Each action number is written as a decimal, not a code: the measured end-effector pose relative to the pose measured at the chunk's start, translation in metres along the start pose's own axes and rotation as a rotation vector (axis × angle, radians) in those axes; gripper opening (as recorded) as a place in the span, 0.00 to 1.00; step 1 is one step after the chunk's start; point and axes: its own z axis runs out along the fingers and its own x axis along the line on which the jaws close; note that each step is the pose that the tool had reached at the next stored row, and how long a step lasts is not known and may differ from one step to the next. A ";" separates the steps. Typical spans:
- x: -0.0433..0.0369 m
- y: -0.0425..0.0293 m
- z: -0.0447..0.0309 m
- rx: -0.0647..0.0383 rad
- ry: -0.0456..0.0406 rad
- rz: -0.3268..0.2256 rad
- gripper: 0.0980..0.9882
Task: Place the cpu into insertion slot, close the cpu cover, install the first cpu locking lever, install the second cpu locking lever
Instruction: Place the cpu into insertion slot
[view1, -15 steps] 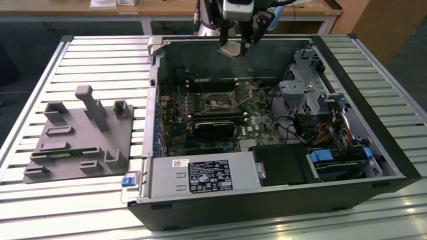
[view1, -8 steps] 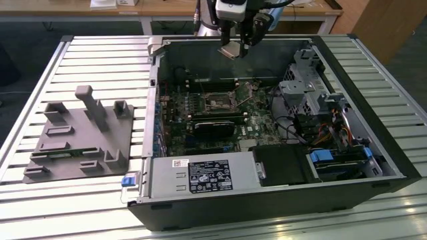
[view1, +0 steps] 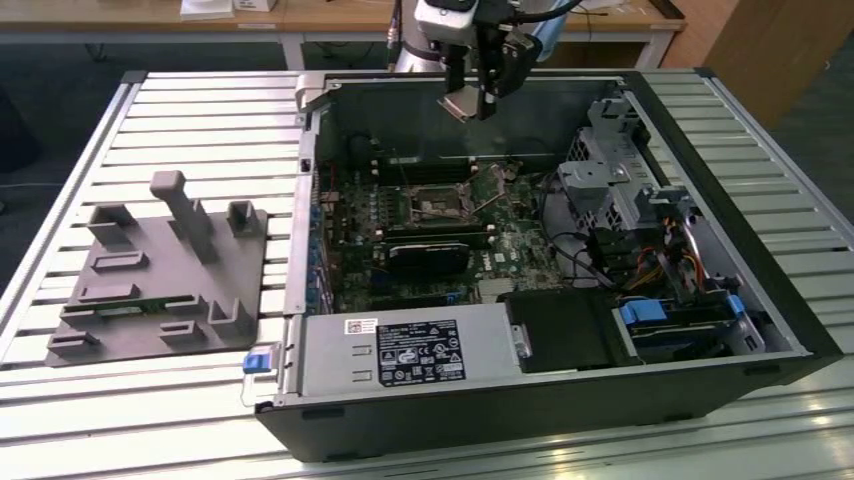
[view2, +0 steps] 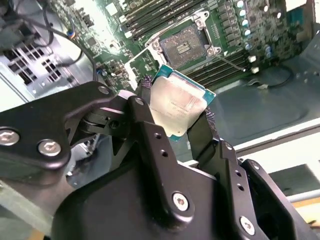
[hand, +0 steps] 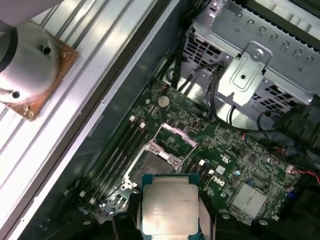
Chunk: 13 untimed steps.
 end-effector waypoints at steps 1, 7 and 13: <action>0.0000 0.0000 0.0003 0.000 -0.0016 0.018 0.50; 0.0013 -0.0018 0.0015 -0.002 -0.0076 0.087 0.50; 0.0019 -0.0023 0.0044 -0.001 -0.0137 0.154 0.50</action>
